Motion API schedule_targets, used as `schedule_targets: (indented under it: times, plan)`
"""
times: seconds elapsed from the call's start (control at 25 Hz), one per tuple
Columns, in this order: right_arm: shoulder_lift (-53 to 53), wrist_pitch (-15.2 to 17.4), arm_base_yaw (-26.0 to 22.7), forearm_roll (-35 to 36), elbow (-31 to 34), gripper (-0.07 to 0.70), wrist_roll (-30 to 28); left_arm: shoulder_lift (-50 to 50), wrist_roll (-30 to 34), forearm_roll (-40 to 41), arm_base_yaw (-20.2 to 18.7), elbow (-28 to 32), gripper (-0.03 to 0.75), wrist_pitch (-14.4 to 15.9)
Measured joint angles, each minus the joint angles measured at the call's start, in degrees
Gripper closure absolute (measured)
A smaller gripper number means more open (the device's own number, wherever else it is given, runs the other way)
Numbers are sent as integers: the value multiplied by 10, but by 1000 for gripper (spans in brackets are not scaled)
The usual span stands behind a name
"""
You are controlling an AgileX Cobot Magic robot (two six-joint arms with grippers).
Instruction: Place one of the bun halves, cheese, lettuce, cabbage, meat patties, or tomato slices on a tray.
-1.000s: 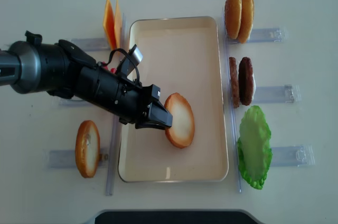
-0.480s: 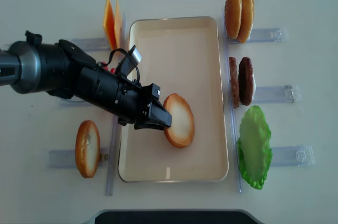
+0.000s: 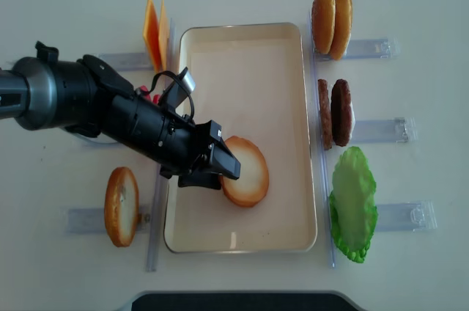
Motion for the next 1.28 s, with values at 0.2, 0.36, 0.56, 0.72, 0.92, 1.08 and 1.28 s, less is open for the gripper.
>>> schedule_targets:
  times: [0.2, 0.36, 0.56, 0.72, 0.92, 1.08, 1.28]
  plan:
    - [0, 0, 0, 0, 0, 42, 0, 0, -31, 46, 0, 0, 275, 0]
    - [0, 0, 0, 0, 0, 42, 0, 0, -42, 57, 0, 0, 274, 1]
    - [0, 0, 0, 0, 0, 42, 0, -6, -56, 60, 0, 0, 274, -11]
    - [0, 0, 0, 0, 0, 42, 0, -32, -69, 61, 0, 0, 274, -14]
    - [0, 0, 0, 0, 0, 42, 0, -81, -80, 65, 0, -12, 274, -14]
    - [0, 0, 0, 0, 0, 42, 0, -115, -115, 103, 0, -41, 274, -14]
    - [0, 0, 0, 0, 0, 42, 0, -122, -199, 224, 0, -108, 274, 7]
